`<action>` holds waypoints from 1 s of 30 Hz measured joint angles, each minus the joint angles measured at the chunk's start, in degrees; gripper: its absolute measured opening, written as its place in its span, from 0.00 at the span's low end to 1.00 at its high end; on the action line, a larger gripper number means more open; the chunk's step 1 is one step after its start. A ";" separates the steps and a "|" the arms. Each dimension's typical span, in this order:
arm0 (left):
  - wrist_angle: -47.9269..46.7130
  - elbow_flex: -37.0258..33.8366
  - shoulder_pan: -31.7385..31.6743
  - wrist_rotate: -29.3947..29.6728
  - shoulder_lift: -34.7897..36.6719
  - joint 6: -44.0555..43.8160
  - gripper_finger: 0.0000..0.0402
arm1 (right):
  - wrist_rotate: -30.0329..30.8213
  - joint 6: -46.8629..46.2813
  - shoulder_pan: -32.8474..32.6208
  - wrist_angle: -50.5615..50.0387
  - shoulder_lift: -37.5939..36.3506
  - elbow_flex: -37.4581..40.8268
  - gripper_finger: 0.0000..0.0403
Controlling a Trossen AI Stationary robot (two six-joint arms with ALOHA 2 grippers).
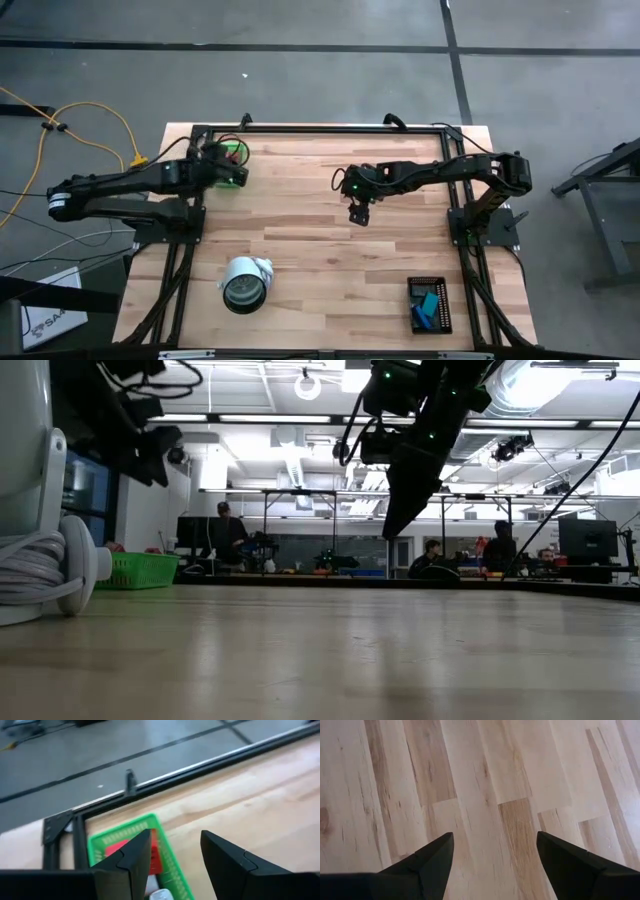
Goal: Pick & Place Office items
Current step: Return to Home Position
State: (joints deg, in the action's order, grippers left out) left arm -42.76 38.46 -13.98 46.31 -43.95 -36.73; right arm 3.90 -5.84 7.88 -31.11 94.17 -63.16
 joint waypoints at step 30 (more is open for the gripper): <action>1.30 0.02 16.35 -6.86 10.70 2.04 0.41 | -1.15 -4.37 4.99 22.51 -38.16 16.11 0.68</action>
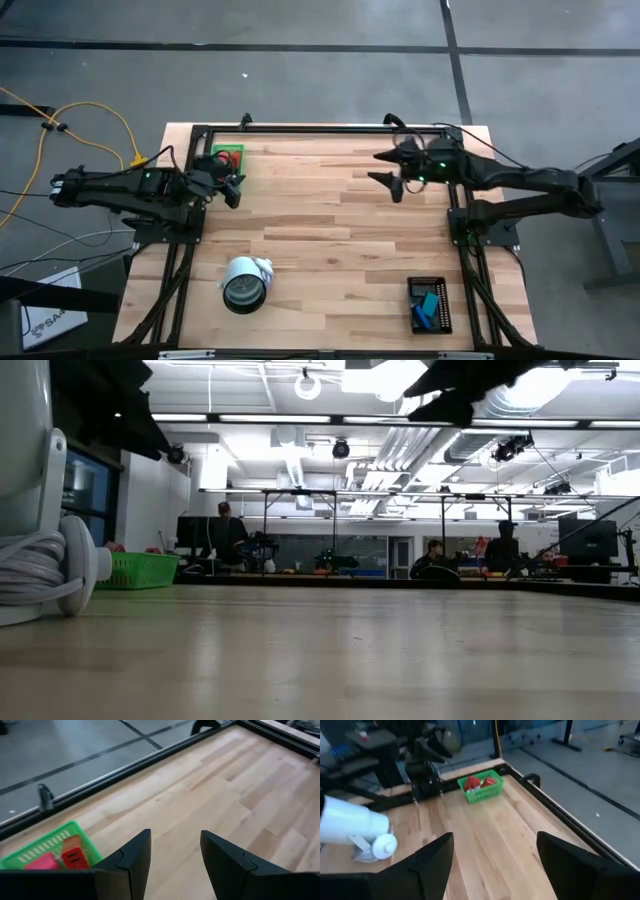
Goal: Pick & Place Office items
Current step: Return to Home Position
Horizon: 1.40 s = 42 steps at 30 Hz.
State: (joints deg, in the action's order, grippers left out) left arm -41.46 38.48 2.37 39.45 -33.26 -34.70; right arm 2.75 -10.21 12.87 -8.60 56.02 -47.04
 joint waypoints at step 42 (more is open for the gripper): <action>1.72 0.00 8.13 -2.16 -0.37 -1.33 0.41 | -1.50 -7.97 -0.12 21.27 -54.62 43.02 0.68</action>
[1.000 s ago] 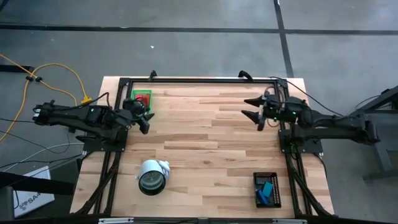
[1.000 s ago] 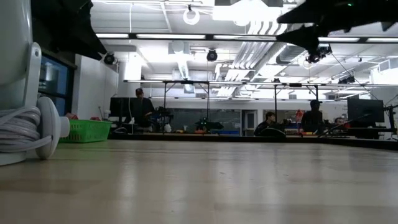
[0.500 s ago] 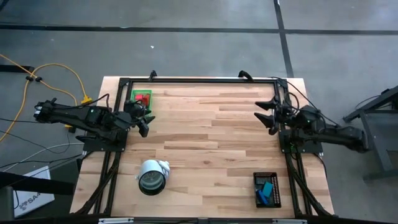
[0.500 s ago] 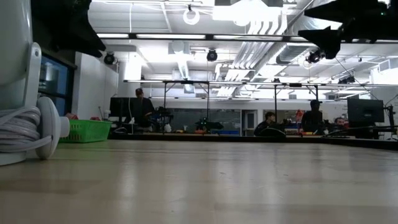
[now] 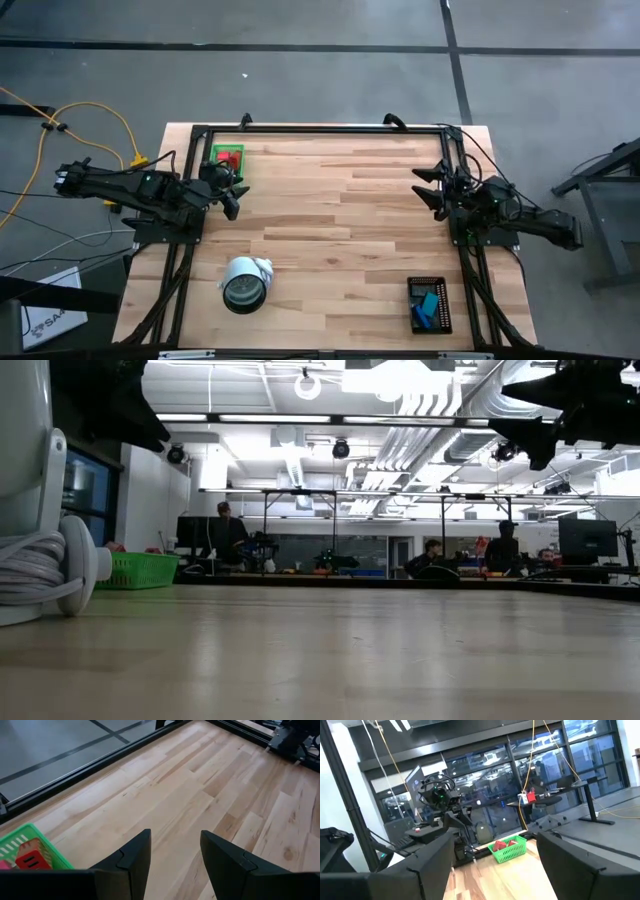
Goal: Pick & Place Office items
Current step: Return to Home Position
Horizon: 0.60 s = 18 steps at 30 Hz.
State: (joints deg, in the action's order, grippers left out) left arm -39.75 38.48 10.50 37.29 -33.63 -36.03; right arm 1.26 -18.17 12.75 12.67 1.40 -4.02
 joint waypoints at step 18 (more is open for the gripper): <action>0.00 0.00 0.00 0.01 0.00 0.00 0.41 | -3.56 -1.36 -0.04 -1.55 -0.99 3.49 0.68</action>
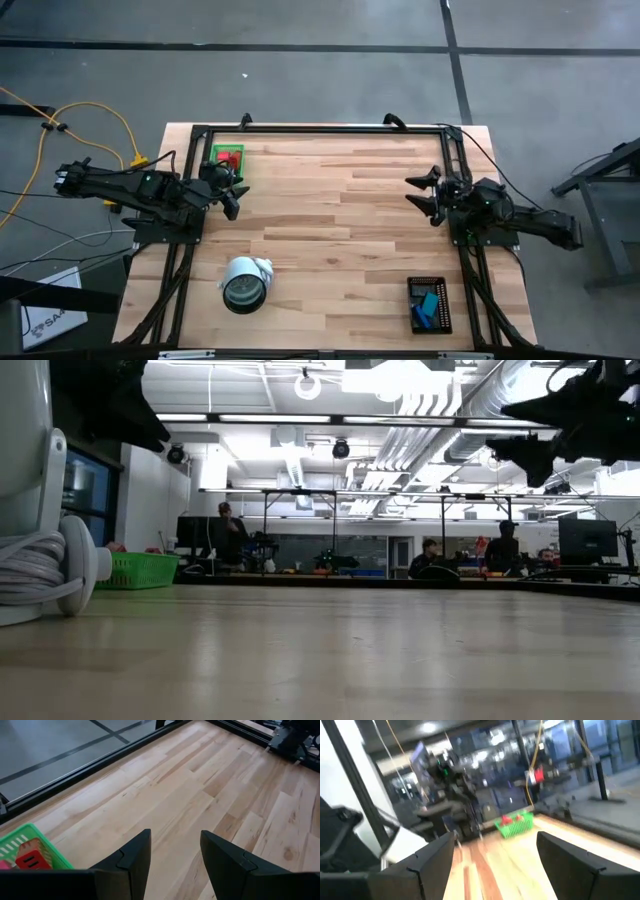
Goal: Pick & Place Office items
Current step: Return to Home Position
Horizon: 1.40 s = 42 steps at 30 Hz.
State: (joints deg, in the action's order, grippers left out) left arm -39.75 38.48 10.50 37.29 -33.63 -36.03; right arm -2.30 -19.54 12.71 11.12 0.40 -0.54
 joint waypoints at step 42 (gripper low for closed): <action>-0.04 0.00 0.13 -1.77 0.00 0.02 0.41 | 1.96 2.89 0.04 -10.43 0.66 0.09 0.68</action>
State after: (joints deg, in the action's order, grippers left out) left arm -39.79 38.48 10.63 35.52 -33.63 -36.01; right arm -0.34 -16.64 12.75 0.69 1.06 -0.45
